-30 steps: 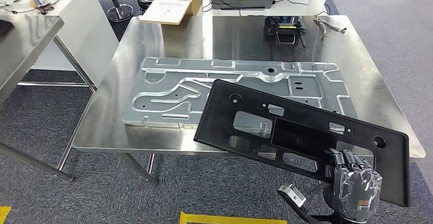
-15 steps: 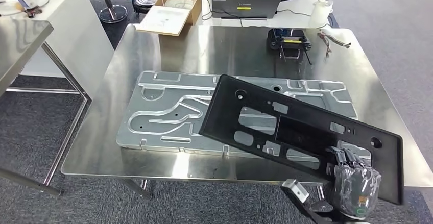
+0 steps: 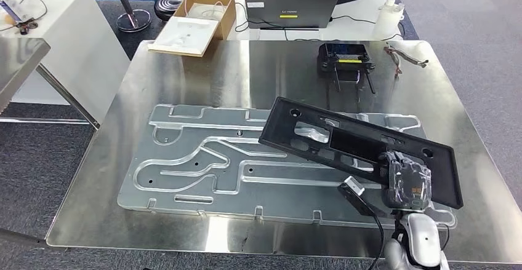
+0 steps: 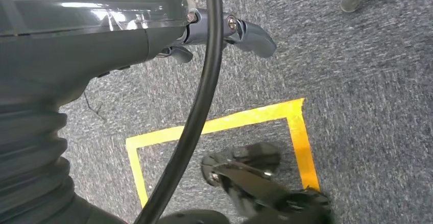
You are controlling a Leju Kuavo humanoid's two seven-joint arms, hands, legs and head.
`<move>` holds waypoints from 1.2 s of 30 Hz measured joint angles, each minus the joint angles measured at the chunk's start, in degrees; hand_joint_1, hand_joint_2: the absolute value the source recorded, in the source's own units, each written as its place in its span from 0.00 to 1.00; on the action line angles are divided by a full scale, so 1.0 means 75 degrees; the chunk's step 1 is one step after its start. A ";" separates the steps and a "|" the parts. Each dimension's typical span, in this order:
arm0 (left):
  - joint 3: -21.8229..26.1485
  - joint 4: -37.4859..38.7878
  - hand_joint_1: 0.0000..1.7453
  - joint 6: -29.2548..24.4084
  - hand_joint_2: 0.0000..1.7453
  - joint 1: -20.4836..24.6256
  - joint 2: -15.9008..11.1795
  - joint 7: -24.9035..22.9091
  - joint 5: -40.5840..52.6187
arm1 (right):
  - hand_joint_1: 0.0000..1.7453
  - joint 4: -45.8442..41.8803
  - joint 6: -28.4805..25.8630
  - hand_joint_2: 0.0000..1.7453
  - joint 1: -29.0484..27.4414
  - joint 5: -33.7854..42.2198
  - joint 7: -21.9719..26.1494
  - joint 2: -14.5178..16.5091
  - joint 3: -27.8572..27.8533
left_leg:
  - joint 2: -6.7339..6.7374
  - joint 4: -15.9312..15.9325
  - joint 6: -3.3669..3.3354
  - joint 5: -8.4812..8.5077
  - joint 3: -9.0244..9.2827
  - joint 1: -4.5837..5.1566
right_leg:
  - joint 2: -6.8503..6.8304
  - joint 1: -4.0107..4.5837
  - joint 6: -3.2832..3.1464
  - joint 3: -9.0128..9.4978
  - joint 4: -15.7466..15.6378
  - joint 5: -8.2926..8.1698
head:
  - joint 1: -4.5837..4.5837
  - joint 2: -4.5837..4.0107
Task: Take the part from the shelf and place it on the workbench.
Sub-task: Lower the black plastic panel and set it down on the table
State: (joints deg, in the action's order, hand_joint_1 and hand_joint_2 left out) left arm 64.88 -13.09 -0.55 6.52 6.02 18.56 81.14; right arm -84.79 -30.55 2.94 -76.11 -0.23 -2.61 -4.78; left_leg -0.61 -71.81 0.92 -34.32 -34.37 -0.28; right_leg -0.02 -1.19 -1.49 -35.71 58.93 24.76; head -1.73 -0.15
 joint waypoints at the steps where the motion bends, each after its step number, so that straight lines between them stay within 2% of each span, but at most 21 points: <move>1: -0.0023 0.0000 0.00 0.0009 0.50 0.0002 -0.0004 -0.0006 0.0007 | 0.25 0.0238 0.0060 1.00 0.0159 0.0000 -0.0013 -0.0065 0.0043 | 0.0007 -0.0235 0.0009 -0.0206 -0.0253 -0.0001 | 0.0006 0.0009 -0.0006 0.0069 0.0000 0.0062 | 0.0000 0.0000; 2: -0.0046 0.0000 0.00 0.0012 0.50 0.0003 -0.0008 -0.0009 0.0008 | 0.00 0.0452 0.0099 1.00 0.0293 0.0000 -0.0026 -0.0115 0.0084 | 0.0012 -0.0249 0.0000 -0.0269 -0.0408 -0.0001 | 0.0012 0.0019 -0.0006 0.0149 0.0000 0.0127 | 0.0000 0.0000; 3: -0.0071 0.0000 0.00 -0.0004 0.50 0.0004 -0.0010 -0.0010 0.0007 | 0.00 0.0645 0.0124 1.00 0.0403 0.0001 -0.0044 -0.0155 0.0128 | 0.0016 -0.0035 -0.0021 -0.0131 -0.0454 0.0000 | 0.0017 0.0030 -0.0004 0.0241 0.0000 0.0193 | 0.0000 0.0000; 4: -0.0090 0.0000 0.00 -0.0040 0.50 0.0005 -0.0012 -0.0015 0.0003 | 0.00 0.0802 0.0133 1.00 0.0497 0.0003 -0.0064 -0.0180 0.0172 | 0.0021 0.0382 -0.0053 0.0210 -0.0398 0.0004 | 0.0019 0.0044 0.0002 0.0341 0.0000 0.0261 | 0.0001 0.0000; 6: -0.0112 0.0000 0.00 -0.0128 0.00 0.0006 -0.0023 -0.0035 -0.0017 | 0.00 0.1049 0.0131 1.00 0.0632 0.0010 -0.0112 -0.0201 0.0257 | 0.0031 0.1292 -0.0153 0.0968 -0.0212 0.0042 | 0.0026 0.0067 0.0028 0.0493 -0.0004 0.0377 | 0.0001 0.0000; 7: -0.0114 0.0000 0.00 -0.0147 0.00 0.0008 -0.0031 -0.0044 -0.0033 | 0.00 0.1146 0.0121 1.00 0.0683 0.0013 -0.0133 -0.0206 0.0287 | 0.0032 0.1559 -0.0202 0.1178 -0.0147 0.0067 | 0.0034 0.0078 0.0061 0.0530 -0.0004 0.0423 | 0.0001 0.0000; 9: -0.0115 0.0000 0.00 -0.0125 0.00 0.0001 -0.0050 -0.0053 -0.0065 | 0.00 0.1302 0.0088 1.00 0.0752 0.0022 -0.0168 -0.0233 0.0327 | 0.0033 0.1671 -0.0272 0.1231 -0.0112 0.0103 | 0.0064 0.0096 0.0145 0.0575 -0.0023 0.0478 | -0.0001 0.0000; 12: -0.0117 0.0000 0.00 -0.0083 0.00 0.0006 -0.0066 -0.0051 -0.0092 | 0.00 0.1435 0.0036 1.00 0.0794 0.0066 -0.0204 -0.0303 0.0341 | 0.0058 0.1850 -0.0364 0.1335 0.0051 0.0022 | 0.0084 0.0116 0.0259 0.0584 0.0096 0.0649 | 0.0000 0.0000; 15: -0.0118 0.0000 0.00 -0.0065 0.00 0.0026 -0.0065 -0.0052 -0.0141 | 0.00 0.1565 0.0006 1.00 0.0801 0.0111 -0.0210 -0.0350 0.0340 | 0.0111 0.1918 -0.0429 0.1358 0.0123 0.0002 | 0.0059 0.0088 0.0341 -0.0036 0.1305 0.1269 | 0.0000 0.0000; 17: -0.0118 0.0000 0.00 -0.0026 0.00 0.0024 -0.0065 -0.0052 -0.0183 | 0.00 0.1615 -0.0009 1.00 0.0797 0.0138 -0.0203 -0.0367 0.0340 | 0.0125 0.1907 -0.0437 0.1350 0.0126 0.0008 | 0.0052 0.0060 0.0384 -0.0407 0.1892 0.1401 | 0.0000 0.0000; 18: -0.0118 0.0000 0.00 0.0005 0.00 0.0023 -0.0065 -0.0045 -0.0199 | 0.00 0.1629 -0.0014 1.00 0.0798 0.0151 -0.0195 -0.0373 0.0340 | 0.0122 0.1901 -0.0429 0.1342 0.0129 0.0007 | 0.0049 0.0049 0.0395 -0.0403 0.1797 0.1243 | 0.0000 0.0000; 20: -0.0117 0.0000 0.00 0.0055 0.00 0.0022 -0.0065 -0.0018 -0.0219 | 0.00 0.1639 -0.0022 1.00 0.0807 0.0167 -0.0168 -0.0380 0.0340 | 0.0113 0.1874 -0.0399 0.1319 0.0139 0.0001 | 0.0048 0.0040 0.0374 0.0009 0.0846 0.0673 | 0.0000 0.0000; 22: -0.0117 0.0000 0.00 0.0071 0.00 0.0026 -0.0064 0.0008 -0.0240 | 0.00 0.1642 -0.0031 1.00 0.0826 0.0180 -0.0142 -0.0383 0.0342 | 0.0106 0.1838 -0.0339 0.1293 0.0140 0.0017 | 0.0050 0.0075 0.0321 0.0388 0.0023 0.0299 | -0.0001 0.0000; 26: -0.0117 0.0000 0.00 0.0073 0.00 0.0026 -0.0061 0.0026 -0.0261 | 0.00 0.1660 -0.0041 1.00 0.0857 0.0195 -0.0126 -0.0381 0.0352 | 0.0077 0.1821 -0.0174 0.1299 0.0119 0.0017 | 0.0010 0.0089 0.0177 0.0424 -0.0170 0.0146 | -0.0001 0.0000; 27: -0.0117 0.0000 0.00 0.0073 0.00 0.0020 -0.0059 0.0026 -0.0262 | 0.00 0.1664 -0.0042 1.00 0.0872 0.0195 -0.0125 -0.0379 0.0356 | 0.0068 0.1710 -0.0132 0.1175 0.0070 0.0013 | -0.0019 0.0063 0.0124 0.0404 -0.0201 0.0093 | -0.0001 0.0000; 29: -0.0118 0.0000 0.00 0.0072 0.00 0.0013 -0.0057 0.0026 -0.0263 | 0.00 0.1669 -0.0043 1.00 0.0899 0.0195 -0.0123 -0.0375 0.0362 | 0.0060 0.1049 -0.0063 0.0612 -0.0165 -0.0014 | -0.0092 0.0031 0.0048 0.0326 -0.0240 -0.0008 | -0.0001 0.0000; 31: -0.0118 0.0000 0.00 0.0072 0.00 0.0007 -0.0058 0.0026 -0.0264 | 0.00 0.1677 -0.0049 1.00 0.0907 0.0195 -0.0124 -0.0375 0.0361 | 0.0062 0.0090 -0.0006 0.0003 -0.0451 -0.0047 | -0.0147 0.0028 0.0037 0.0212 -0.0234 -0.0083 | -0.0001 0.0000; 32: -0.0118 0.0000 0.00 0.0074 0.00 -0.0003 -0.0059 0.0026 -0.0266 | 0.00 0.1686 -0.0055 1.00 0.0906 0.0195 -0.0125 -0.0375 0.0359 | 0.0064 -0.0195 0.0020 -0.0136 -0.0486 -0.0068 | -0.0168 0.0023 0.0054 0.0154 -0.0226 -0.0122 | -0.0001 0.0000; 33: -0.0118 0.0000 0.00 0.0078 0.00 -0.0015 -0.0059 0.0026 -0.0268 | 0.00 0.1698 -0.0060 1.00 0.0905 0.0195 -0.0125 -0.0375 0.0356 | 0.0066 -0.0188 0.0043 -0.0118 -0.0377 -0.0090 | -0.0182 0.0012 0.0080 0.0098 -0.0215 -0.0159 | -0.0002 0.0000; 34: -0.0118 0.0000 0.00 0.0082 0.00 -0.0025 -0.0059 0.0026 -0.0270 | 0.00 0.1707 -0.0065 1.00 0.0905 0.0195 -0.0126 -0.0375 0.0352 | 0.0068 0.0114 0.0065 0.0027 -0.0125 -0.0116 | -0.0190 -0.0005 0.0112 0.0047 -0.0199 -0.0194 | -0.0001 0.0000; 36: -0.0118 0.0000 0.00 0.0085 0.00 -0.0024 -0.0058 0.0027 -0.0277 | 0.00 0.1715 -0.0073 1.00 0.0916 0.0195 -0.0125 -0.0375 0.0348 | 0.0059 0.1218 0.0108 0.0399 0.0593 -0.0156 | -0.0193 -0.0030 0.0196 -0.0042 -0.0140 -0.0256 | -0.0002 0.0000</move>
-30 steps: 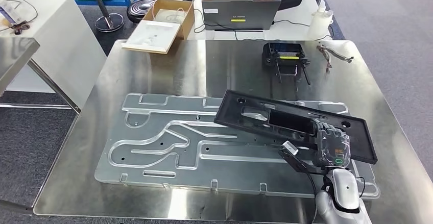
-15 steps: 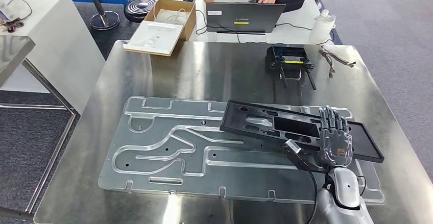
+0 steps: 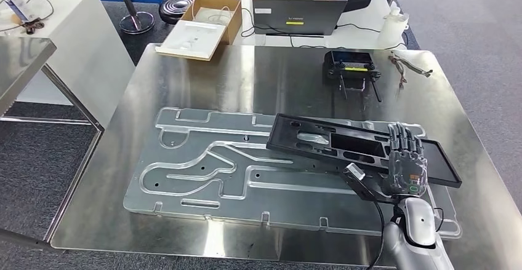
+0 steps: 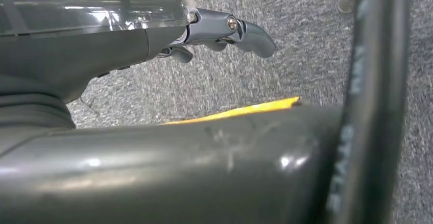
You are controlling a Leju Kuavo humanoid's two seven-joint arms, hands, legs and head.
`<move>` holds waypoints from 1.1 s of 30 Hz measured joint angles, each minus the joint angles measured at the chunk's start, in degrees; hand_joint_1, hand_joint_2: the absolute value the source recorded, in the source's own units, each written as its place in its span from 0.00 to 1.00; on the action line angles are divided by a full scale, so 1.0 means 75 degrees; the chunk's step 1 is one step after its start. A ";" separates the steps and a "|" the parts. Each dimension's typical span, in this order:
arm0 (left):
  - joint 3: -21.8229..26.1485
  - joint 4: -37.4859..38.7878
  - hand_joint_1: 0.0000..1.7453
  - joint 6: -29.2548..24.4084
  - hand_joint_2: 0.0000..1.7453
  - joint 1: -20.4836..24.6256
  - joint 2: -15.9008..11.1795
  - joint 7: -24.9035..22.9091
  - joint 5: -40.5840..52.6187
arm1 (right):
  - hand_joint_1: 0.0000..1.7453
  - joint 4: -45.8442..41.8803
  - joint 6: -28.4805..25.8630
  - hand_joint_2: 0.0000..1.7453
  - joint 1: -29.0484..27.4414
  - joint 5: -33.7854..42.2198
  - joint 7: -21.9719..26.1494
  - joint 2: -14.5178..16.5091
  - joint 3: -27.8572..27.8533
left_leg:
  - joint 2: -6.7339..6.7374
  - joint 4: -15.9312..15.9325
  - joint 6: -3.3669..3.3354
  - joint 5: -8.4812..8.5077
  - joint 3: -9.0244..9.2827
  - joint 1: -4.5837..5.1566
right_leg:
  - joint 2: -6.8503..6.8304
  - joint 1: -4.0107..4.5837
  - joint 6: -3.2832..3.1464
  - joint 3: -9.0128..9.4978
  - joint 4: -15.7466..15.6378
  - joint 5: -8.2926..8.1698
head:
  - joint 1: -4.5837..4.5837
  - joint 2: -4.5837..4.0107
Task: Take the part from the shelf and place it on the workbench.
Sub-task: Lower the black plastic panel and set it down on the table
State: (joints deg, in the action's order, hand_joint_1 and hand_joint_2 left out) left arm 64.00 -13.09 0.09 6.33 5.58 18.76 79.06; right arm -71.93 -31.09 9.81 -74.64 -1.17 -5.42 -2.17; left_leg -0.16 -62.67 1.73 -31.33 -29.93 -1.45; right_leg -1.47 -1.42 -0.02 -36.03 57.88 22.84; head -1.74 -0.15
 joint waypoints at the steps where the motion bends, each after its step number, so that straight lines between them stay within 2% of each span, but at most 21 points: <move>1: 0.0000 0.0000 0.00 0.0001 0.00 0.0006 0.0001 0.0005 -0.0003 | 0.00 0.0002 -0.0004 1.00 0.0004 -0.0001 0.0001 -0.0001 -0.0003 | -0.0019 0.0423 -0.0016 0.0122 0.0237 0.0001 | 0.0004 0.0002 0.0050 -0.0030 0.0026 -0.0033 | 0.0002 0.0000; 2: 0.0000 0.0000 0.00 0.0004 0.00 0.0005 0.0001 0.0010 -0.0006 | 0.00 0.0006 -0.0008 1.00 -0.0001 -0.0001 0.0002 -0.0001 -0.0005 | -0.0037 0.0660 -0.0044 0.0177 0.0353 0.0010 | 0.0008 0.0013 0.0105 -0.0048 0.0038 -0.0073 | 0.0002 0.0000; 4: 0.0001 0.0000 0.00 0.0009 0.00 -0.0017 0.0002 0.0020 -0.0010 | 0.00 0.0014 -0.0018 1.00 -0.0048 -0.0004 0.0004 -0.0001 -0.0007 | -0.0050 0.0681 -0.0155 0.0235 0.0307 0.0044 | 0.0029 0.0018 0.0218 -0.0054 0.0004 -0.0176 | 0.0003 0.0000; 6: 0.0003 0.0000 0.00 0.0020 0.00 -0.0025 0.0004 0.0022 -0.0012 | 0.00 0.0027 -0.0026 1.00 -0.0114 -0.0009 0.0007 0.0001 -0.0001 | -0.0001 0.0681 -0.0297 0.0346 0.0228 0.0045 | 0.0071 -0.0014 0.0304 -0.0101 0.0068 -0.0069 | 0.0003 0.0000; 8: 0.0003 0.0000 0.00 0.0034 0.00 -0.0005 0.0005 0.0028 -0.0014 | 0.00 0.0044 -0.0032 1.00 -0.0161 -0.0015 0.0008 0.0001 0.0005 | 0.0042 0.0696 -0.0444 0.0495 0.0088 0.0050 | 0.0109 -0.0028 0.0335 -0.0314 0.0625 0.0544 | 0.0004 0.0000; 10: 0.0003 0.0000 0.00 0.0047 0.00 0.0001 0.0005 0.0034 -0.0015 | 0.00 0.0061 -0.0042 1.00 -0.0182 -0.0018 0.0008 0.0000 0.0009 | 0.0051 0.0686 -0.0512 0.0635 -0.0090 0.0093 | 0.0123 -0.0006 0.0329 -0.0597 0.1591 0.1260 | 0.0004 0.0000; 11: 0.0003 0.0000 0.00 0.0053 0.00 -0.0001 0.0005 0.0035 -0.0019 | 0.00 0.0069 -0.0045 1.00 -0.0193 -0.0019 0.0014 0.0000 0.0009 | 0.0053 0.0680 -0.0525 0.0709 -0.0191 0.0121 | 0.0128 0.0010 0.0317 -0.0646 0.1966 0.1416 | 0.0004 0.0000; 13: 0.0003 0.0000 0.00 0.0059 0.00 0.0016 0.0024 0.0022 -0.0049 | 0.00 0.0080 -0.0028 1.00 -0.0187 -0.0044 0.0071 0.0001 0.0015 | 0.0053 0.0664 -0.0537 0.0849 -0.0390 0.0185 | 0.0138 0.0054 0.0244 -0.0380 0.2012 0.1244 | 0.0003 0.0000; 15: 0.0004 0.0001 0.00 -0.0128 0.00 0.0222 0.0183 -0.0412 -0.0141 | 0.00 0.0120 -0.0008 1.00 -0.0032 -0.0233 0.0041 0.0038 0.0072 | 0.0045 0.0649 -0.0539 0.0990 -0.0555 0.0234 | 0.0157 0.0143 0.0071 0.0341 0.1142 0.0908 | 0.0001 0.0000; 16: 0.0002 -0.0001 0.00 -0.0333 0.00 0.0461 0.0370 -0.0857 -0.0212 | 0.00 0.0201 -0.0007 1.00 0.0141 -0.0392 -0.0050 0.0091 0.0136 | 0.0030 0.0642 -0.0528 0.1067 -0.0625 0.0255 | 0.0158 0.0188 -0.0023 0.0700 0.0600 0.0860 | 0.0001 0.0000; 18: -0.0023 -0.0007 0.00 -0.0735 0.00 0.1131 0.0859 -0.1788 -0.0378 | 0.00 0.0565 -0.0039 1.00 0.0579 -0.0684 -0.0297 0.0268 0.0349 | -0.0001 0.0659 -0.0467 0.1241 -0.0737 0.0259 | 0.0140 0.0259 -0.0136 0.1059 -0.0076 0.0865 | 0.0002 0.0000; 20: -0.0073 -0.0008 0.00 -0.0858 0.00 0.1687 0.1226 -0.2078 -0.0532 | 0.00 0.0963 -0.0093 1.00 0.0875 -0.0760 -0.0408 0.0450 0.0587 | -0.0018 0.0704 -0.0378 0.1386 -0.0800 0.0247 | 0.0114 0.0252 -0.0181 0.1027 -0.0241 0.0724 | 0.0004 0.0000; 21: -0.0097 -0.0007 0.00 -0.0858 0.00 0.1837 0.1343 -0.2055 -0.0600 | 0.00 0.1107 -0.0114 1.00 0.0962 -0.0747 -0.0416 0.0529 0.0688 | -0.0020 0.0670 -0.0331 0.1334 -0.0839 0.0242 | 0.0118 0.0230 -0.0212 0.0988 -0.0315 0.0608 | 0.0003 0.0000; 23: -0.0136 -0.0005 0.00 -0.0844 0.00 0.1950 0.1456 -0.1977 -0.0718 | 0.00 0.1322 -0.0132 1.00 0.1088 -0.0698 -0.0406 0.0663 0.0827 | -0.0022 0.0233 -0.0243 0.0818 -0.1009 0.0229 | 0.0141 0.0154 -0.0259 0.0840 -0.0434 0.0354 | 0.0001 0.0000; 25: -0.0179 -0.0006 0.00 -0.0841 0.00 0.1957 0.1478 -0.1917 -0.0806 | 0.00 0.1469 -0.0140 1.00 0.1193 -0.0662 -0.0403 0.0726 0.0902 | -0.0022 -0.0679 -0.0152 0.0066 -0.1249 0.0182 | 0.0157 0.0148 -0.0261 0.0602 -0.0427 0.0161 | 0.0000 0.0000; 26: -0.0200 -0.0006 0.00 -0.0841 0.00 0.1955 0.1480 -0.1896 -0.0836 | 0.00 0.1533 -0.0143 1.00 0.1235 -0.0654 -0.0404 0.0739 0.0930 | -0.0020 -0.1118 -0.0111 -0.0130 -0.1320 0.0155 | 0.0150 0.0144 -0.0239 0.0472 -0.0406 0.0078 | -0.0001 0.0000; 27: -0.0216 -0.0006 0.00 -0.0842 0.00 0.1955 0.1480 -0.1883 -0.0856 | 0.00 0.1592 -0.0146 1.00 0.1276 -0.0648 -0.0406 0.0750 0.0957 | -0.0018 -0.1385 -0.0072 -0.0128 -0.1300 0.0127 | 0.0132 0.0137 -0.0215 0.0336 -0.0373 -0.0001 | 0.0000 0.0000; 28: -0.0228 -0.0007 0.00 -0.0844 0.00 0.1958 0.1480 -0.1873 -0.0868 | 0.00 0.1645 -0.0148 1.00 0.1316 -0.0643 -0.0408 0.0753 0.0981 | -0.0015 -0.1428 -0.0036 0.0035 -0.1170 0.0101 | 0.0111 0.0124 -0.0185 0.0198 -0.0330 -0.0074 | -0.0001 0.0000; 30: -0.0253 -0.0008 0.00 -0.0839 0.00 0.1974 0.1480 -0.1870 -0.0871 | 0.00 0.1717 -0.0150 1.00 0.1415 -0.0636 -0.0412 0.0761 0.1010 | -0.0009 -0.0770 0.0024 0.0413 -0.0527 0.0048 | 0.0082 0.0094 -0.0103 -0.0055 -0.0208 -0.0199 | -0.0001 0.0000; 32: -0.0295 -0.0009 0.00 -0.0825 0.00 0.2000 0.1494 -0.1870 -0.0874 | 0.00 0.1764 -0.0147 1.00 0.1502 -0.0640 -0.0410 0.0765 0.1040 | -0.0021 0.0246 0.0002 0.0324 0.0220 0.0046 | 0.0079 0.0097 -0.0002 -0.0219 -0.0083 -0.0304 | -0.0002 0.0000; 33: -0.0321 -0.0009 0.00 -0.0818 0.00 0.2007 0.1502 -0.1870 -0.0876 | 0.00 0.1792 -0.0144 1.00 0.1524 -0.0646 -0.0409 0.0766 0.1057 | -0.0031 0.0557 -0.0051 0.0210 0.0406 0.0057 | 0.0078 0.0108 0.0048 -0.0258 -0.0051 -0.0367 | -0.0001 0.0000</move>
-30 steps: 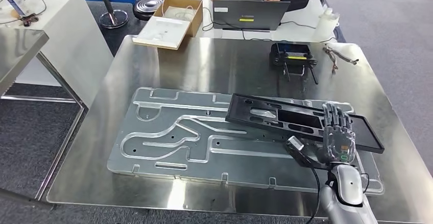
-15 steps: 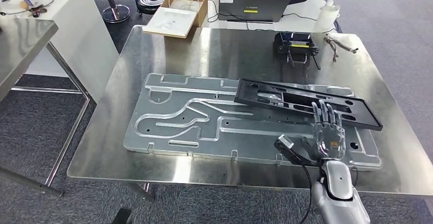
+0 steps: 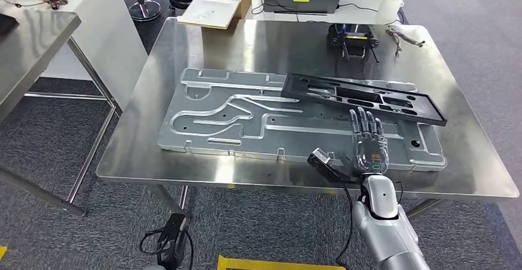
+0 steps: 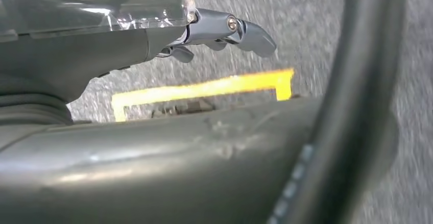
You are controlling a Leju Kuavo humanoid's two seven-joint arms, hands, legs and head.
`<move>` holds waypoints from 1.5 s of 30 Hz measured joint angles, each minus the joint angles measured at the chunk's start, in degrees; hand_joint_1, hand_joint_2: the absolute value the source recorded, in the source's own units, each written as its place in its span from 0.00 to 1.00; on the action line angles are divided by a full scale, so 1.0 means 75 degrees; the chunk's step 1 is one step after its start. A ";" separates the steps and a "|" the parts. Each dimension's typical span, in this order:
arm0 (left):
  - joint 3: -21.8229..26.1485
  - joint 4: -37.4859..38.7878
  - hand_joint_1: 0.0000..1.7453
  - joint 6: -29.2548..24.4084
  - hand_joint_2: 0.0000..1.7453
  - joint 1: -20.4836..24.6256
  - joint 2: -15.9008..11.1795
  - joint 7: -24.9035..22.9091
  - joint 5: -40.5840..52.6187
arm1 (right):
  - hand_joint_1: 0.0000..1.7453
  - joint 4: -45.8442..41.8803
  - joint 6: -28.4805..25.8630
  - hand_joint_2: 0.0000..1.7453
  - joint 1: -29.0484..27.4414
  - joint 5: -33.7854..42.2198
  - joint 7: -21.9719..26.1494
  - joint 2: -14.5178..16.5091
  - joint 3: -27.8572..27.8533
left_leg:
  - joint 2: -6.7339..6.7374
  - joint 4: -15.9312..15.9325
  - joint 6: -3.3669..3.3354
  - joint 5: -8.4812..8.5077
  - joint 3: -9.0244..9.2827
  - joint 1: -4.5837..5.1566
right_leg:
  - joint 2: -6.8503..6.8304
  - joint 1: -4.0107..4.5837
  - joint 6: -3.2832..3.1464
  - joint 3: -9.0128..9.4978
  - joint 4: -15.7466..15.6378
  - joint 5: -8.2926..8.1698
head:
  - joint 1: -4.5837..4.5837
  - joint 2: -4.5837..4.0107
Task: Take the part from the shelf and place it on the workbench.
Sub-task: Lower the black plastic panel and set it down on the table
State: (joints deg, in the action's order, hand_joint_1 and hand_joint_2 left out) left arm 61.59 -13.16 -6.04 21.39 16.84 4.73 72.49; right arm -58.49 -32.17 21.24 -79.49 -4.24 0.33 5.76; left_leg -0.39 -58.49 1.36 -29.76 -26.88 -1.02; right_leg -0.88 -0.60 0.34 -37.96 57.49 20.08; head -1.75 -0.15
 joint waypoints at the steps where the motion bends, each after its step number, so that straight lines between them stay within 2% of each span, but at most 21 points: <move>1: -0.0023 0.0000 0.00 0.0008 0.00 -0.0001 0.0009 0.0001 -0.0002 | 0.00 0.0034 0.0004 1.00 -0.0003 -0.0006 0.0001 0.0003 0.0019 | -0.0007 0.0130 -0.0076 -0.0043 0.0043 0.0029 | -0.0001 0.0005 0.0048 -0.0023 0.0001 -0.0073 | 0.0001 0.0000; 3: -0.0047 0.0001 0.00 0.0039 0.00 -0.0005 0.0019 0.0006 -0.0004 | 0.00 0.0142 0.0021 1.00 -0.0061 -0.0020 0.0001 0.0007 0.0057 | 0.0016 0.0117 -0.0259 0.0093 -0.0111 0.0037 | 0.0002 -0.0024 0.0141 -0.0106 0.0002 -0.0107 | 0.0003 0.0000; 5: -0.0057 -0.0001 0.00 0.0075 0.00 0.0006 0.0025 0.0014 -0.0004 | 0.00 0.0233 0.0020 1.00 -0.0134 -0.0036 0.0002 0.0015 0.0081 | 0.0049 0.0132 -0.0426 0.0304 -0.0321 0.0040 | 0.0024 -0.0065 0.0207 -0.0339 0.0381 0.0409 | 0.0004 0.0000; 8: -0.0069 -0.0002 0.00 0.0100 0.00 0.0005 0.0023 0.0023 -0.0028 | 0.00 0.0303 -0.0004 1.00 -0.0138 -0.0043 0.0006 0.0020 0.0093 | 0.0059 0.0118 -0.0505 0.0617 -0.0738 0.0081 | 0.0054 -0.0080 0.0258 -0.0742 0.1816 0.1443 | 0.0004 0.0000; 10: -0.0103 -0.0002 0.00 0.0102 0.00 -0.0013 0.0021 0.0023 -0.0085 | 0.00 0.0360 -0.0013 1.00 -0.0126 -0.0036 0.0010 0.0020 0.0105 | 0.0057 0.0102 -0.0498 0.0800 -0.1000 0.0108 | 0.0066 -0.0081 0.0253 -0.0639 0.2266 0.1368 | 0.0004 0.0000; 12: -0.0159 -0.0002 0.00 0.0101 0.00 -0.0019 0.0022 0.0022 -0.0128 | 0.00 0.0419 -0.0012 1.00 -0.0133 -0.0033 0.0016 0.0021 0.0131 | 0.0047 0.0077 -0.0470 0.0960 -0.1222 0.0127 | 0.0086 -0.0069 0.0183 -0.0007 0.1681 0.1014 | 0.0003 0.0000; 15: -0.0233 -0.0002 0.00 0.0097 0.00 -0.0012 0.0036 0.0022 -0.0136 | 0.00 0.0464 -0.0023 1.00 -0.0119 -0.0033 0.0025 0.0035 0.0159 | 0.0041 0.0061 -0.0366 0.1166 -0.1414 0.0160 | 0.0117 0.0005 0.0048 0.1019 0.0237 0.1110 | 0.0001 0.0000; 18: -0.0245 -0.0002 0.00 0.0095 0.00 -0.0011 0.0038 0.0022 -0.0136 | 0.00 0.0511 -0.0032 1.00 -0.0115 -0.0028 0.0026 0.0052 0.0169 | 0.0034 0.0101 -0.0230 0.1318 -0.1481 0.0152 | 0.0099 0.0022 -0.0045 0.1018 -0.0023 0.1028 | 0.0001 0.0000; 20: -0.0246 -0.0002 0.00 0.0094 0.00 -0.0024 0.0033 0.0020 -0.0138 | 0.00 0.0544 -0.0032 1.00 -0.0119 -0.0023 0.0022 0.0068 0.0184 | 0.0018 -0.0227 -0.0141 0.0929 -0.1641 0.0146 | 0.0061 -0.0013 -0.0166 0.0883 -0.0067 0.0874 | -0.0001 0.0000; 22: -0.0248 -0.0002 0.00 0.0094 0.00 -0.0029 0.0031 0.0019 -0.0139 | 0.00 0.0570 -0.0032 1.00 -0.0123 -0.0022 0.0020 0.0077 0.0200 | 0.0020 -0.1137 -0.0078 0.0153 -0.1904 0.0124 | 0.0041 -0.0010 -0.0250 0.0685 -0.0066 0.0709 | -0.0002 0.0000; 24: -0.0250 -0.0002 0.00 0.0092 0.00 -0.0033 0.0031 0.0018 -0.0147 | 0.00 0.0598 -0.0033 1.00 -0.0132 -0.0021 0.0020 0.0080 0.0211 | 0.0024 -0.2032 -0.0050 -0.0263 -0.2039 0.0114 | 0.0034 0.0016 -0.0268 0.0467 -0.0041 0.0558 | -0.0002 0.0000; 26: -0.0267 -0.0002 0.00 0.0083 0.00 -0.0038 0.0028 0.0015 -0.0174 | 0.00 0.0619 -0.0042 1.00 -0.0146 -0.0019 0.0031 0.0082 0.0229 | 0.0023 -0.2004 -0.0085 -0.0052 -0.1722 0.0124 | 0.0031 0.0049 -0.0267 0.0264 -0.0004 0.0426 | -0.0002 0.0000; 29: -0.0350 -0.0015 0.00 0.0037 0.00 -0.0017 0.0015 0.0017 -0.0256 | 0.00 0.0624 -0.0102 1.00 -0.0160 0.0025 0.0062 0.0103 0.0267 | 0.0024 -0.0462 -0.0294 0.0263 -0.0621 0.0188 | 0.0022 0.0089 -0.0237 0.0055 0.0030 0.0255 | -0.0002 0.0000; 31: -0.0423 -0.0030 0.00 -0.0031 0.00 -0.0005 0.0007 0.0040 -0.0332 | 0.00 0.0624 -0.0186 1.00 -0.0202 0.0097 0.0113 0.0133 0.0290 | 0.0021 0.0188 -0.0383 0.0193 -0.0261 0.0247 | 0.0004 0.0052 -0.0160 -0.0004 -0.0002 0.0116 | -0.0001 0.0000; 34: -0.0501 -0.0031 0.00 -0.0162 0.00 -0.0025 0.0012 0.0137 -0.0503 | 0.00 0.0562 -0.0407 1.00 -0.0418 0.0312 0.0267 0.0181 0.0318 | 0.0048 0.0455 -0.0460 0.0467 -0.0249 0.0231 | 0.0027 0.0017 -0.0033 -0.0042 -0.0072 0.0062 | 0.0000 0.0000; 36: -0.0573 -0.0031 0.00 -0.0291 0.00 -0.0028 0.0015 0.0251 -0.0667 | 0.00 0.0452 -0.0633 1.00 -0.0640 0.0602 0.0471 0.0197 0.0321 | 0.0090 0.0581 -0.0511 0.0661 -0.0328 0.0161 | 0.0080 0.0008 0.0041 -0.0207 0.0380 0.0585 | 0.0001 0.0000; 38: -0.0631 -0.0031 0.00 -0.0398 0.00 -0.0049 0.0015 0.0364 -0.0816 | 0.00 0.0322 -0.0823 1.00 -0.0931 0.0916 0.0695 0.0210 0.0316 | 0.0093 0.0542 -0.0514 0.0782 -0.0516 0.0135 | 0.0107 -0.0049 0.0132 -0.0479 0.1381 0.1280 | 0.0002 0.0000; 39: -0.0651 -0.0032 0.00 -0.0443 0.00 -0.0071 0.0015 0.0415 -0.0883 | 0.00 0.0263 -0.0884 1.00 -0.1097 0.1076 0.0800 0.0218 0.0307 | 0.0093 0.0497 -0.0489 0.0829 -0.0623 0.0117 | 0.0106 -0.0089 0.0185 -0.0555 0.1818 0.1441 | 0.0002 0.0000; 40: -0.0670 -0.0034 0.00 -0.0499 0.00 -0.0101 0.0014 0.0473 -0.0962 | 0.00 0.0203 -0.0931 1.00 -0.1271 0.1273 0.0922 0.0232 0.0289 | 0.0094 0.0436 -0.0459 0.0872 -0.0739 0.0091 | 0.0105 -0.0133 0.0239 -0.0528 0.2054 0.1434 | 0.0002 0.0000; 42: -0.0718 -0.0037 0.00 -0.0641 0.00 -0.0158 0.0013 0.0628 -0.1187 | 0.00 0.0090 -0.0983 1.00 -0.1614 0.1880 0.1294 0.0297 0.0208 | 0.0098 0.0268 -0.0378 0.0933 -0.0987 0.0016 | 0.0099 -0.0230 0.0355 -0.0072 0.1700 0.1092 | 0.0002 0.0000; 45: -0.0799 -0.0082 0.00 -0.0855 0.00 -0.0230 -0.0001 0.0927 -0.1613 | 0.00 0.0072 -0.1024 0.25 -0.2101 0.3138 0.2175 0.0472 -0.0047 | 0.0087 -0.0021 -0.0199 0.0986 -0.1298 -0.0038 | 0.0121 -0.0272 0.0434 0.0812 0.0426 0.1111 | -0.0003 0.0000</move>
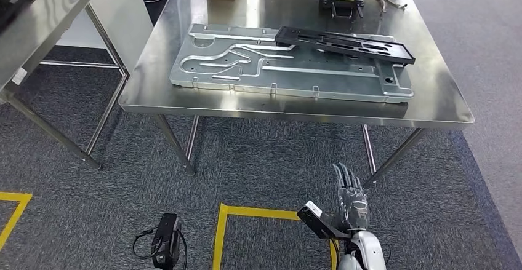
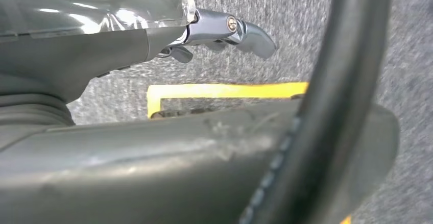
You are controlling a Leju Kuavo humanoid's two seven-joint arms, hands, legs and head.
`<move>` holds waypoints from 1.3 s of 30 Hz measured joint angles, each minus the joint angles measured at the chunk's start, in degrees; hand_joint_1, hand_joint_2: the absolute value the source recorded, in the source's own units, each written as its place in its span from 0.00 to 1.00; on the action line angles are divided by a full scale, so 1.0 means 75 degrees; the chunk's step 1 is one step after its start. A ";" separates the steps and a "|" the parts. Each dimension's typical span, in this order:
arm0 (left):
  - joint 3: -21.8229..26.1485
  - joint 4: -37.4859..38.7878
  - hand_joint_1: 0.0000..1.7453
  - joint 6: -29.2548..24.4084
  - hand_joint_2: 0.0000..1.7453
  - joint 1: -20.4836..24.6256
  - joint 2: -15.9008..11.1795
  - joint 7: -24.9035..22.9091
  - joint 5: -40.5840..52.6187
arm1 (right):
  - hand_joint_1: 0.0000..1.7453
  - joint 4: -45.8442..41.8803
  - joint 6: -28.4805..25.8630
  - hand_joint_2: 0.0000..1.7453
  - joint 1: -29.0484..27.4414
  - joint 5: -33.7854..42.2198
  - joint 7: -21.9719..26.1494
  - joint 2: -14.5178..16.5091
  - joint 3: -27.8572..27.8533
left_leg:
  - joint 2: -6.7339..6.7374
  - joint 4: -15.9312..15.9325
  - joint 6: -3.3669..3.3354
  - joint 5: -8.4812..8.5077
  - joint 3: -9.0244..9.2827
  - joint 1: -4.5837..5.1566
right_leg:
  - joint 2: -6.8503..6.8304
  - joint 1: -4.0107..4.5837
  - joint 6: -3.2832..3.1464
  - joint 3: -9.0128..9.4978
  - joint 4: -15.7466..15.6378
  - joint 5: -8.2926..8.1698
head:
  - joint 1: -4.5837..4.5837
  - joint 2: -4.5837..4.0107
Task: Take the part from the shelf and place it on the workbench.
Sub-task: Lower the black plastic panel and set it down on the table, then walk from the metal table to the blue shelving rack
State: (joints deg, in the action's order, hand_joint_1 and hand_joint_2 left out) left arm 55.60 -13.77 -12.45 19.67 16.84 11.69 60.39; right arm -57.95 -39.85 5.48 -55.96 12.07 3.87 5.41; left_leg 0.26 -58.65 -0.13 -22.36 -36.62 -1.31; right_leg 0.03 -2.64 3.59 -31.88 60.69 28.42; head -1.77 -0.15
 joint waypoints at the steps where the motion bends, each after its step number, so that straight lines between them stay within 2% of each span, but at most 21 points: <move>1: -0.0015 -0.0021 0.00 -0.0060 0.00 -0.0032 -0.0012 0.0096 -0.0149 | 0.00 0.0099 -0.0011 0.00 -0.0138 0.0452 0.0358 0.0063 -0.0137 | -0.0007 -0.0044 0.0070 0.0034 -0.0049 0.0008 | 0.0021 0.0028 -0.0041 0.0077 -0.0161 0.0094 | -0.0005 0.0000; 4: -0.0028 -0.0055 0.00 -0.0186 0.00 -0.0178 -0.0069 0.0342 -0.0582 | 0.00 0.0840 0.0026 0.00 -0.0388 0.1666 0.1413 0.0211 -0.0776 | -0.0017 -0.0087 0.0231 0.0069 -0.0133 -0.0016 | 0.0022 0.0063 -0.0286 -0.0051 -0.0165 -0.0018 | -0.0011 0.0000; 6: -0.0052 -0.0069 0.00 -0.0242 0.00 -0.0290 -0.0126 0.0503 -0.0883 | 0.00 0.1650 0.0185 0.00 -0.0409 0.2316 0.2024 0.0256 -0.1362 | -0.0020 -0.0501 0.0270 -0.0489 -0.0290 -0.0042 | -0.0011 0.0062 -0.0447 -0.0233 -0.0186 -0.0190 | -0.0012 0.0000; 8: -0.0107 -0.0092 0.00 -0.0275 0.00 -0.0379 -0.0193 0.0650 -0.1164 | 0.00 0.2558 0.0454 0.00 -0.0401 0.2778 0.2403 0.0252 -0.2003 | -0.0020 -0.1423 0.0269 -0.1351 -0.0470 -0.0037 | -0.0036 0.0118 -0.0529 -0.0469 -0.0183 -0.0381 | -0.0011 0.0000; 9: -0.0143 -0.0105 0.00 -0.0278 0.00 -0.0416 -0.0227 0.0710 -0.1284 | 0.00 0.2994 0.0625 0.00 -0.0405 0.2933 0.2450 0.0241 -0.2315 | -0.0020 -0.1886 0.0260 -0.1597 -0.0499 -0.0031 | -0.0050 0.0153 -0.0547 -0.0597 -0.0179 -0.0479 | -0.0012 0.0000; 11: -0.0207 -0.0120 0.00 -0.0276 0.00 -0.0474 -0.0293 0.0800 -0.1482 | 0.00 0.3791 0.1025 0.00 -0.0440 0.3165 0.2279 0.0211 -0.2896 | -0.0021 -0.2294 0.0198 -0.1479 -0.0284 0.0002 | -0.0079 0.0222 -0.0564 -0.0854 -0.0167 -0.0674 | -0.0011 0.0000; 13: -0.0254 -0.0138 0.00 -0.0273 0.00 -0.0500 -0.0354 0.0845 -0.1638 | 0.00 0.4412 0.1427 0.00 -0.0479 0.3337 0.1874 0.0177 -0.3376 | -0.0026 -0.1752 0.0042 -0.1095 0.0405 0.0090 | -0.0088 0.0269 -0.0560 -0.1076 -0.0159 -0.0872 | -0.0011 0.0000; 15: -0.0324 -0.0196 0.00 -0.0273 0.00 -0.0476 -0.0423 0.0862 -0.1763 | 0.00 0.4887 0.1820 0.00 -0.0492 0.3461 0.1359 0.0163 -0.3782 | -0.0022 -0.0517 -0.0141 -0.1253 0.1359 0.0209 | -0.0080 0.0293 -0.0514 -0.1199 -0.0158 -0.1067 | -0.0011 0.0000; 16: -0.0359 -0.0223 0.00 -0.0273 0.00 -0.0462 -0.0449 0.0865 -0.1814 | 0.00 0.5085 0.2009 0.00 -0.0493 0.3500 0.1088 0.0162 -0.3948 | -0.0018 -0.0022 -0.0196 -0.1411 0.1679 0.0259 | -0.0084 0.0284 -0.0475 -0.1216 -0.0184 -0.1170 | -0.0010 0.0000; 18: -0.0405 -0.0243 0.00 -0.0276 0.00 -0.0467 -0.0481 0.0862 -0.1887 | 0.00 0.5397 0.2310 0.00 -0.0501 0.3537 0.0600 0.0158 -0.4210 | -0.0006 0.0409 -0.0274 -0.1488 0.1834 0.0295 | -0.0100 0.0247 -0.0367 -0.1212 -0.0321 -0.1386 | -0.0010 0.0000; 20: -0.0429 -0.0246 0.00 -0.0288 0.00 -0.0520 -0.0503 0.0841 -0.1938 | 0.00 0.5605 0.2495 0.00 -0.0517 0.3513 0.0153 0.0148 -0.4388 | -0.0002 0.0492 -0.0380 -0.1234 0.1690 0.0280 | -0.0087 0.0218 -0.0282 -0.1266 -0.0335 -0.1242 | -0.0009 0.0000; 23: -0.0511 -0.0250 0.00 -0.0307 0.00 -0.0568 -0.0515 0.0811 -0.1971 | 0.00 0.5793 0.2621 0.00 -0.0549 0.3415 -0.0353 0.0132 -0.4520 | -0.0048 0.0548 -0.0439 -0.0831 0.1329 0.0246 | -0.0056 0.0191 -0.0207 -0.1509 0.0658 -0.0009 | -0.0009 0.0000; 24: -0.0540 -0.0250 0.00 -0.0314 0.00 -0.0578 -0.0515 0.0799 -0.1972 | 0.00 0.5836 0.2650 0.00 -0.0550 0.3396 -0.0444 0.0124 -0.4551 | -0.0073 0.0537 -0.0428 -0.0727 0.1198 0.0245 | -0.0051 0.0185 -0.0179 -0.1580 0.1155 0.0226 | -0.0010 0.0000; 25: -0.0562 -0.0250 0.00 -0.0322 0.00 -0.0589 -0.0516 0.0780 -0.1976 | 0.00 0.5866 0.2685 0.00 -0.0544 0.3388 -0.0517 0.0112 -0.4583 | -0.0098 0.0517 -0.0412 -0.0633 0.1068 0.0243 | -0.0046 0.0181 -0.0155 -0.1607 0.1575 0.0236 | -0.0009 0.0000; 27: -0.0587 -0.0250 0.00 -0.0346 0.00 -0.0611 -0.0517 0.0741 -0.1992 | 0.00 0.5914 0.2762 0.00 -0.0537 0.3383 -0.0653 0.0093 -0.4631 | -0.0172 0.0443 -0.0359 -0.0468 0.0801 0.0235 | -0.0018 0.0173 -0.0139 -0.1339 0.1786 -0.0151 | -0.0009 0.0000; 29: -0.0598 -0.0250 0.00 -0.0367 0.00 -0.0617 -0.0515 0.0724 -0.2014 | 0.00 0.5943 0.2800 0.00 -0.0532 0.3384 -0.0723 0.0086 -0.4653 | -0.0274 0.0325 -0.0285 -0.0354 0.0555 0.0224 | 0.0193 0.0165 -0.0175 -0.0489 0.0930 -0.0289 | -0.0009 0.0000; 31: -0.0605 -0.0250 0.00 -0.0279 0.00 -0.0704 -0.0603 0.0824 -0.2051 | 0.00 0.5968 0.2831 0.00 -0.0539 0.3479 -0.0745 0.0087 -0.4700 | -0.0374 0.0189 -0.0201 -0.0295 0.0373 0.0234 | 0.0448 0.0165 -0.0257 0.0297 -0.0108 0.0042 | -0.0009 0.0000; 32: -0.0606 -0.0248 0.00 -0.0118 0.00 -0.0838 -0.0730 0.0976 -0.2077 | 0.00 0.5979 0.2844 0.00 -0.0547 0.3565 -0.0746 0.0095 -0.4756 | -0.0418 0.0150 -0.0152 -0.0274 0.0320 0.0243 | 0.0503 0.0184 -0.0311 0.0483 -0.0388 0.0199 | -0.0007 0.0000; 35: -0.0576 -0.0205 0.00 0.0528 0.00 -0.1572 -0.1308 0.1506 -0.2137 | 0.00 0.6011 0.2878 0.00 -0.0601 0.3773 -0.0698 0.0174 -0.4976 | -0.0410 -0.0005 0.0003 -0.0343 0.0243 0.0216 | 0.0370 0.0187 -0.0519 0.0498 -0.0541 0.0212 | -0.0012 0.0000; 37: -0.0556 -0.0167 0.00 0.0686 0.00 -0.1981 -0.1591 0.1582 -0.2127 | 0.00 0.6027 0.2908 0.00 -0.0692 0.3805 -0.0661 0.0217 -0.5083 | -0.0264 -0.0632 0.0096 -0.0834 -0.0030 0.0183 | 0.0192 0.0187 -0.0615 0.0439 -0.0554 0.0147 | -0.0023 0.0000; 39: -0.0549 -0.0147 0.00 0.0697 0.00 -0.2160 -0.1741 0.1530 -0.2088 | 0.00 0.6040 0.2937 0.00 -0.0799 0.3816 -0.0648 0.0226 -0.5165 | -0.0168 -0.1644 0.0183 -0.1434 -0.0453 0.0157 | -0.0079 0.0213 -0.0638 0.0352 -0.0534 0.0115 | -0.0028 0.0000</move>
State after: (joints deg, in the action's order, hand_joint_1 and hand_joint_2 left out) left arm 51.48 -14.88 -7.22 3.47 3.78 23.16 44.73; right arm -12.65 -17.83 -0.51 -27.34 7.21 5.56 -33.33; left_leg -1.00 -70.98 1.24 -33.12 -40.02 -0.13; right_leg -0.56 -1.04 -1.19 -29.24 56.69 29.28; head -1.98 -0.15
